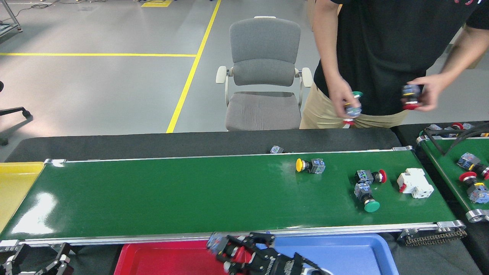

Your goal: Pick switch part from conveyor to tray

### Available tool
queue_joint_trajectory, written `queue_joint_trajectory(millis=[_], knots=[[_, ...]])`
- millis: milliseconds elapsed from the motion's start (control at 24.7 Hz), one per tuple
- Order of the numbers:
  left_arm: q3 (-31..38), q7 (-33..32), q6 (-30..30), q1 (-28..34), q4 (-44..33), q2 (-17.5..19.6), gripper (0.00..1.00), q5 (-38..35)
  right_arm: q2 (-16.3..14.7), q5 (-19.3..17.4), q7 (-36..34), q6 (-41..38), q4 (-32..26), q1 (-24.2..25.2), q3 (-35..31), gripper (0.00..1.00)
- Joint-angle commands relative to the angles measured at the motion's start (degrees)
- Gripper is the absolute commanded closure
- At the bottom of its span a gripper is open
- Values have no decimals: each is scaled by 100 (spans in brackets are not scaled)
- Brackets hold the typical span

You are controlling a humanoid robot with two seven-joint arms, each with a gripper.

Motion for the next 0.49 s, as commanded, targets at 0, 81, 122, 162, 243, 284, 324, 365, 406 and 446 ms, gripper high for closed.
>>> queue_joint_trajectory(millis=[0, 81, 122, 162, 243, 284, 324, 365, 406, 446], knots=[[14, 17, 12, -34, -20, 76, 0, -7, 21, -31, -59, -93, -51, -63, -57, 0], [49, 17, 12, -8, -11, 76, 0, -7, 39, -75, -41, 257, -200, 33, -452, 0], [49, 17, 12, 1, -11, 76, 0, -7, 56, -75, -41, 636, -350, 174, -778, 0], [49, 17, 12, 1, -11, 85, 0, -7, 83, -75, -41, 1234, -517, 438, -1130, 2], [40, 17, 4, 19, -20, 85, 0, -7, 346, -75, -120, 2893, -684, 833, -1525, 3], [40, 17, 4, 45, -20, 85, 0, -7, 452, -75, -261, 3616, -693, 930, -1552, 3], [40, 17, 4, 54, -20, 85, 0, -7, 470, -75, -533, 4284, -702, 1044, -1552, 3], [40, 17, -5, 54, -20, 85, 0, -7, 390, -75, -762, 4661, -737, 1167, -1552, 3], [40, 17, -5, 54, -20, 85, 0, -7, 268, -75, -937, 4819, -816, 1316, -1569, 3], [40, 17, -5, 54, -11, 85, 0, 2, 188, -75, -1017, 4864, -913, 1449, -1595, 3]])
